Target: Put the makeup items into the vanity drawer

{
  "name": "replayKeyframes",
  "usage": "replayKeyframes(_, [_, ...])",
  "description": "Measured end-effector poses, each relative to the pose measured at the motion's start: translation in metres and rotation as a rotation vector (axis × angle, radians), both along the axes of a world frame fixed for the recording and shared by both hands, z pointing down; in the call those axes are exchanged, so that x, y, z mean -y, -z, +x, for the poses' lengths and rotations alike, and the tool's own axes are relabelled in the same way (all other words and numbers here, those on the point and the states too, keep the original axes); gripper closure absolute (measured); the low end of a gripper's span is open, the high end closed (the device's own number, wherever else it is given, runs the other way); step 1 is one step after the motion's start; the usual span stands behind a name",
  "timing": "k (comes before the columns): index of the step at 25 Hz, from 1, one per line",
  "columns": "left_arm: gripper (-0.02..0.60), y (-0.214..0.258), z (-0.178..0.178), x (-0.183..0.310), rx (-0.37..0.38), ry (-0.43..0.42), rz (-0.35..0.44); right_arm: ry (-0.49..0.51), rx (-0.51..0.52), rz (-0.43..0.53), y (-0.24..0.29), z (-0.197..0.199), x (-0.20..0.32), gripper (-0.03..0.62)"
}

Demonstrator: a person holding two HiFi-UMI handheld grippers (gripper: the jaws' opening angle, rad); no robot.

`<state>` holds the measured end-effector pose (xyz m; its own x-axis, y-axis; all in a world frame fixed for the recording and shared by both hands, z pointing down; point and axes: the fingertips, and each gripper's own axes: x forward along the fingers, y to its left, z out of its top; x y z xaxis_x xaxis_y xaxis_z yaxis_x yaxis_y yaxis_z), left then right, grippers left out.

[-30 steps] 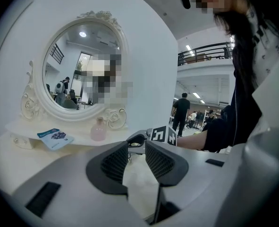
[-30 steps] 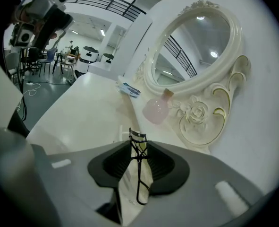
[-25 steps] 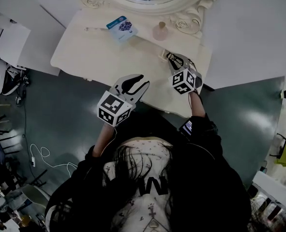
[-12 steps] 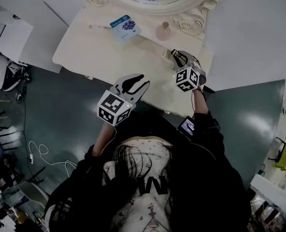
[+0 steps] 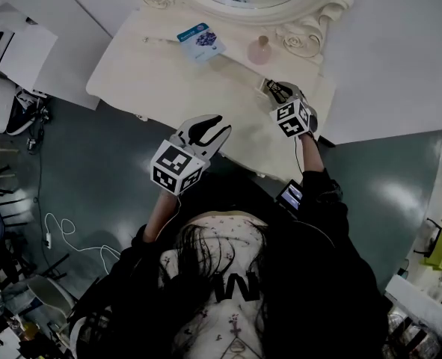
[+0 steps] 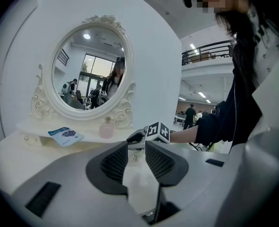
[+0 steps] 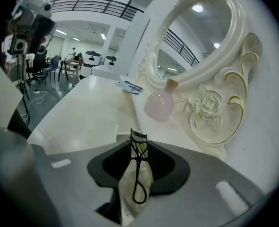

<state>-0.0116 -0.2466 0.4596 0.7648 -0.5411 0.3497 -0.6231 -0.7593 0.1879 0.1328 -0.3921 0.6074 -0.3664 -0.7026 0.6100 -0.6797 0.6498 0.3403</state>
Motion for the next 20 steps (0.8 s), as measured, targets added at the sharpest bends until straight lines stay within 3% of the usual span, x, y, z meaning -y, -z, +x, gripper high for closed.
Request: replayKeyframes(20, [0.466,-0.002,-0.007,-0.003,0.008,0.004,-0.007,-0.070,0.114,-0.168,0.001,0.010,-0.014,0.445])
